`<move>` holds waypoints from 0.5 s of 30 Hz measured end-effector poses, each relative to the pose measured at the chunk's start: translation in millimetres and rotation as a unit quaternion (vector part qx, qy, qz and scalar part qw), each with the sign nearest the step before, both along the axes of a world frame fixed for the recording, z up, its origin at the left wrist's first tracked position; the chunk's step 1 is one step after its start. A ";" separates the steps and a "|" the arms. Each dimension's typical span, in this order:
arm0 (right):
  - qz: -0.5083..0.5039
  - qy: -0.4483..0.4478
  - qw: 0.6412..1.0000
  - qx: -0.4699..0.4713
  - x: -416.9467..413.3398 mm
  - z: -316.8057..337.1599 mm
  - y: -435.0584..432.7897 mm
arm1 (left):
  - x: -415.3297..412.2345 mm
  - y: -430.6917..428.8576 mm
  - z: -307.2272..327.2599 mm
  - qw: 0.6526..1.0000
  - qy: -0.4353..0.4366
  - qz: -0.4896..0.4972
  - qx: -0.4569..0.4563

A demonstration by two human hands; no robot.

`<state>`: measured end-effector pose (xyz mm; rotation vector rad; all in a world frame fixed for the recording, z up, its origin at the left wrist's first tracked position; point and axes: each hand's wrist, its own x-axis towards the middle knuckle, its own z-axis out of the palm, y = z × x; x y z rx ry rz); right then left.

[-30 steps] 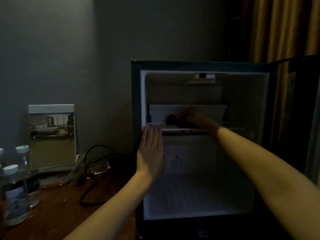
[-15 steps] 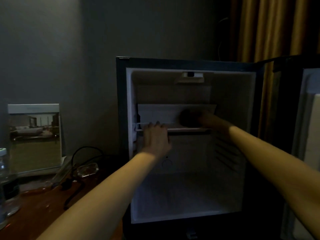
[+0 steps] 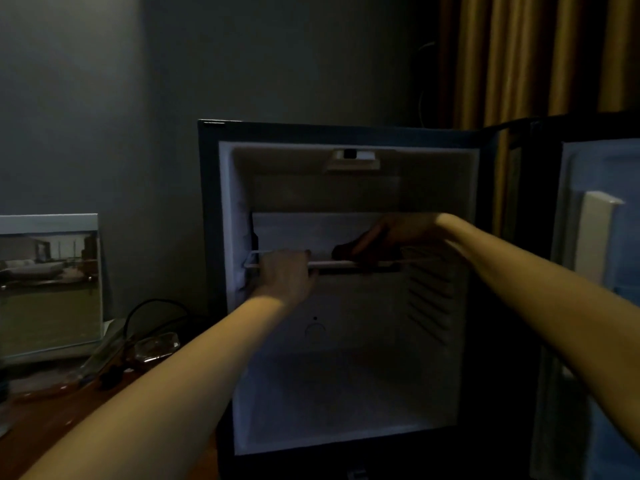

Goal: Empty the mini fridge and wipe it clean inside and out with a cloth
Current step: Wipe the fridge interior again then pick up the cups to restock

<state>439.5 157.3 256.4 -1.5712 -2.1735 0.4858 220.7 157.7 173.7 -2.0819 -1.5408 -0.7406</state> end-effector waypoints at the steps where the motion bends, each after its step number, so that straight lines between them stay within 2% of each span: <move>1: -0.015 -0.004 1.000 0.019 0.0 0.1 -1.0 | 0.1 -0.6 -0.4 1.000 -0.002 0.001 0.001; 3: -0.044 -0.034 0.993 0.107 2.7 -8.2 6.4 | -1.1 -1.6 -0.1 1.000 -0.001 0.001 0.006; 4: -0.062 -0.029 0.985 0.159 7.3 -17.8 12.6 | -1.5 -2.4 -0.3 1.000 0.003 0.003 0.005; 6: -0.102 0.023 0.975 0.194 18.8 -33.2 18.7 | -1.7 -2.1 -1.4 1.000 0.003 0.006 0.007; 7: -0.105 0.027 0.976 0.188 23.7 -36.2 18.7 | -1.7 -1.7 -1.6 1.000 0.005 0.010 0.011; 12: -0.135 -0.093 0.978 0.129 38.6 -15.0 10.2 | -5.6 -3.8 -4.3 1.000 0.015 0.015 0.009; 15: -0.158 -0.163 0.969 0.096 43.6 -7.9 -2.6 | -8.3 -6.3 -5.4 1.000 0.007 0.013 -0.023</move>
